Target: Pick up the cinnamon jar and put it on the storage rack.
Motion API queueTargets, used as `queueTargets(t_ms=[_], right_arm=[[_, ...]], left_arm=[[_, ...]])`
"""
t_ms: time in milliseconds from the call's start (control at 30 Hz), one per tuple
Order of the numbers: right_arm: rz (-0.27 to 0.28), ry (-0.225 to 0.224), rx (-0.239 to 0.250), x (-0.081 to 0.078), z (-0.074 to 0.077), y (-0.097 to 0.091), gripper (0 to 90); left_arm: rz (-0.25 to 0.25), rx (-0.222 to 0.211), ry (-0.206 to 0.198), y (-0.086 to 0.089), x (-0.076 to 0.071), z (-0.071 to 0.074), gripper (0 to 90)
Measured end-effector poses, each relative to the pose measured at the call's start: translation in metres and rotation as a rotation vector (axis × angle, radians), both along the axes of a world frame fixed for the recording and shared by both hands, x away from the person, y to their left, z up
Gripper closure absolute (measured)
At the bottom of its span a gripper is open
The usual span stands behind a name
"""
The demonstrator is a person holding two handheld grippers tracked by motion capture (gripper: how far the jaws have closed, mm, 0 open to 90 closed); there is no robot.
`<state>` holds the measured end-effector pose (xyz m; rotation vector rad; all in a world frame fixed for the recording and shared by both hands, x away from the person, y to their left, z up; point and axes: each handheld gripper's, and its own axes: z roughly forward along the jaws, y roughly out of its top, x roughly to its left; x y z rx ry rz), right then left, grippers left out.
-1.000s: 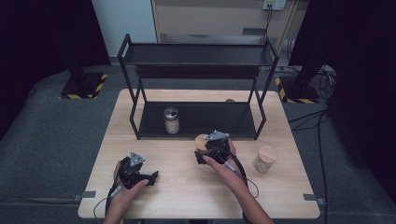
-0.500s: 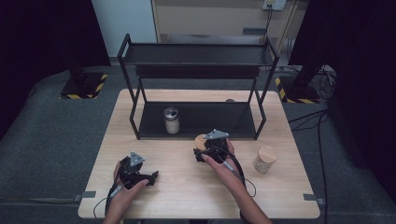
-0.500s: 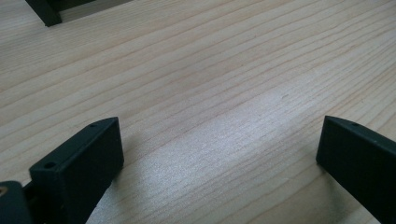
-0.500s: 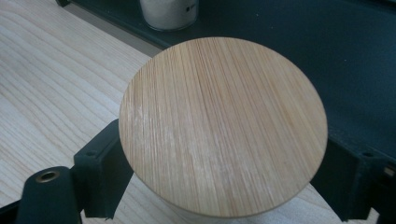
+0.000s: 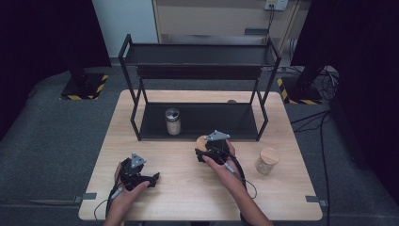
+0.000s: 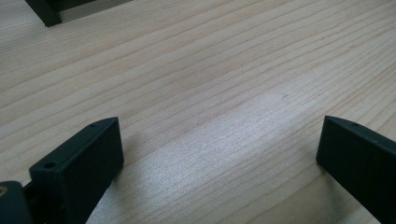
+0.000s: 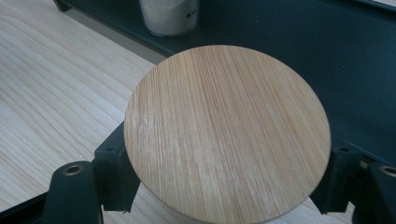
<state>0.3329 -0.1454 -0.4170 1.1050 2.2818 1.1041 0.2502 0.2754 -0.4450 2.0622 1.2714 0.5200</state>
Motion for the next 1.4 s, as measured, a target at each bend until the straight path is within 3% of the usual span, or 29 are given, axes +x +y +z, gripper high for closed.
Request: queueTargets(t_ms=[400,1400], right_arm=[[-0.016,-0.025,0.035,-0.004,0.005,-0.007,25.8],[-0.015,-0.034,-0.018,-0.004,0.028,-0.004,25.8]], left_arm=[[0.0,-0.001,0.0,0.0,0.0,0.0,0.0],[-0.001,0.001,0.0,0.0,0.0,0.0,0.0]])
